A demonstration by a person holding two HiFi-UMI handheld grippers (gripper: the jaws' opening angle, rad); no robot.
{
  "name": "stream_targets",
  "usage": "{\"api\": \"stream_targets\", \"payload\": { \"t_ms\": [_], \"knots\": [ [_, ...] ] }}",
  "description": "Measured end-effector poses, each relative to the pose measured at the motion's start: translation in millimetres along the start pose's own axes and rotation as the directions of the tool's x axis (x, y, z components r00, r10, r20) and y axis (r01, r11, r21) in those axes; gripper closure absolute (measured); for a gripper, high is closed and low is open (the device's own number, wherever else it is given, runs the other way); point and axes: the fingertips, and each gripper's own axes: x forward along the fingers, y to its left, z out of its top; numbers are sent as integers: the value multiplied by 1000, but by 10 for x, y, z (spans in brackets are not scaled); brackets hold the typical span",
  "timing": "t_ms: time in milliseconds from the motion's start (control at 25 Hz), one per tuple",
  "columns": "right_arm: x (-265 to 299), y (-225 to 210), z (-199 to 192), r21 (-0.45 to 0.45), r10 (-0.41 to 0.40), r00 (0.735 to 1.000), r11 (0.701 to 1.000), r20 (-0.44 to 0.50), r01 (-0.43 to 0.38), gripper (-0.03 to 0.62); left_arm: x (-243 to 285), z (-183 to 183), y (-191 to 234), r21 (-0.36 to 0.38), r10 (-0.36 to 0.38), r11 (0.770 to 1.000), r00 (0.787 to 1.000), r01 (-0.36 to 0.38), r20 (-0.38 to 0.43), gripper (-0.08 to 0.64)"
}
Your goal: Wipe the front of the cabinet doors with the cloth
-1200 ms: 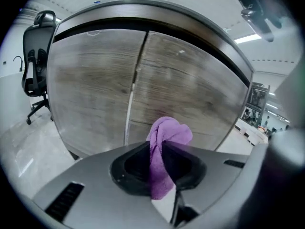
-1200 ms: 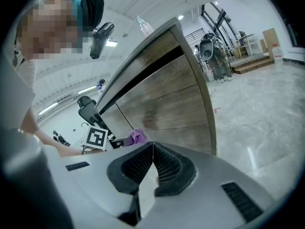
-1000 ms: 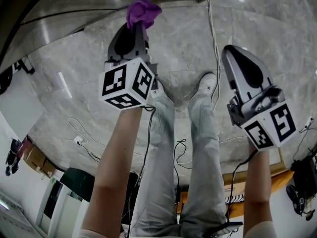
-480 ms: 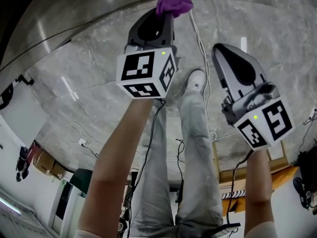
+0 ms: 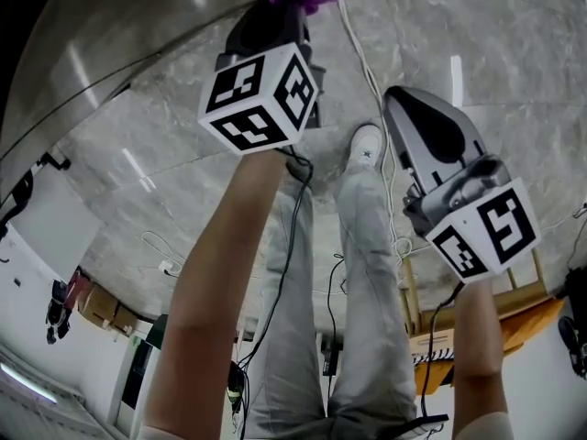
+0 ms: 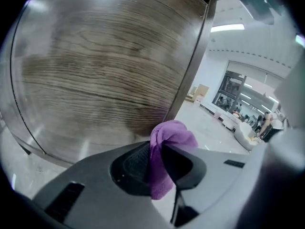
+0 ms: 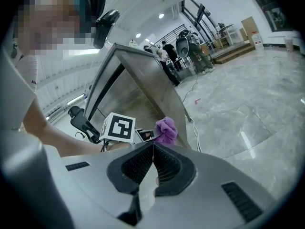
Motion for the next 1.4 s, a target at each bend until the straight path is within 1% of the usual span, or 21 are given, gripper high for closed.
{"api": "stream_targets", "payload": {
  "t_ms": [80, 280, 520, 680, 1000, 1240, 1400],
  "knots": [
    [30, 26, -14, -2, 3, 1000, 1000, -2, -3, 565, -4, 19, 76, 24, 6, 1000, 1000, -6, -3, 492],
    [133, 155, -23, -7, 3, 1000, 1000, -3, -3, 565, -82, 40, 314, 12, 14, 1000, 1000, -13, -8, 494],
    [368, 466, -42, -31, 28, 999, 999, -19, -29, 565, -265, 68, 728, 18, 37, 999, 999, -36, -8, 494],
    [563, 715, -110, -38, 38, 999, 998, -35, -39, 565, -441, 79, 1110, 11, 61, 998, 998, -61, -8, 494],
    [967, 1189, -216, -61, 58, 997, 996, -58, -61, 565, -763, 94, 1826, 25, 96, 995, 995, -96, -11, 494],
    [1258, 1416, -315, -76, 60, 995, 995, -78, -66, 565, -972, 61, 2382, 10, 147, 989, 989, -147, -10, 494],
    [1414, 1507, -306, -95, 55, 995, 993, -83, -63, 565, -1092, 61, 2677, 13, 166, 986, 986, -166, -9, 494]
  ]
}}
